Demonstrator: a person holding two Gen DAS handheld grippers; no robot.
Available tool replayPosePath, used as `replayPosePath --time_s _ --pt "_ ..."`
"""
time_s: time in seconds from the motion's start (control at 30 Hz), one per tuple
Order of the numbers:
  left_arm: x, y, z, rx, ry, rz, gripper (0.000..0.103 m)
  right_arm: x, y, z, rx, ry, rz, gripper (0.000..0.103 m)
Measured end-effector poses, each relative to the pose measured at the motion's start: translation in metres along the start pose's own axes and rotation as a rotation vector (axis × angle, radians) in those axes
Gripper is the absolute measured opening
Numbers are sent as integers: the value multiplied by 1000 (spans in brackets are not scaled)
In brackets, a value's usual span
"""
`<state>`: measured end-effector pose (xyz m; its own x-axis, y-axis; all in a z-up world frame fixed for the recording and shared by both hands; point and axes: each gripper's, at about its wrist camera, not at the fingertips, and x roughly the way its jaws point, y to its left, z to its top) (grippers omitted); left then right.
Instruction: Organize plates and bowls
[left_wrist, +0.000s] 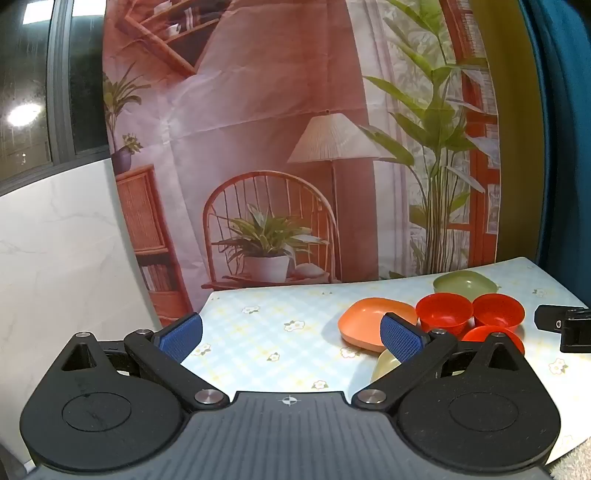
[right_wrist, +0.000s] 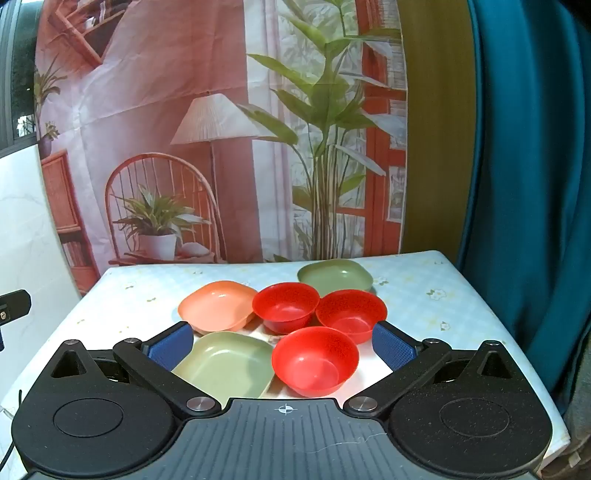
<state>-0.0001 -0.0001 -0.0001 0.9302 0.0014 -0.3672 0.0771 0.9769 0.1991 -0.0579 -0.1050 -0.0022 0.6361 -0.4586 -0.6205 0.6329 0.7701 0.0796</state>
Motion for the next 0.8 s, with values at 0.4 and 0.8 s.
replayPosePath --time_s 0.4,0.8 --pt "0 3 -3 -2 1 -7 103 1 1 -1 -2 2 -1 103" --pt "2 2 -2 -5 9 -5 103 1 0 -4 -2 -2 -2 103"
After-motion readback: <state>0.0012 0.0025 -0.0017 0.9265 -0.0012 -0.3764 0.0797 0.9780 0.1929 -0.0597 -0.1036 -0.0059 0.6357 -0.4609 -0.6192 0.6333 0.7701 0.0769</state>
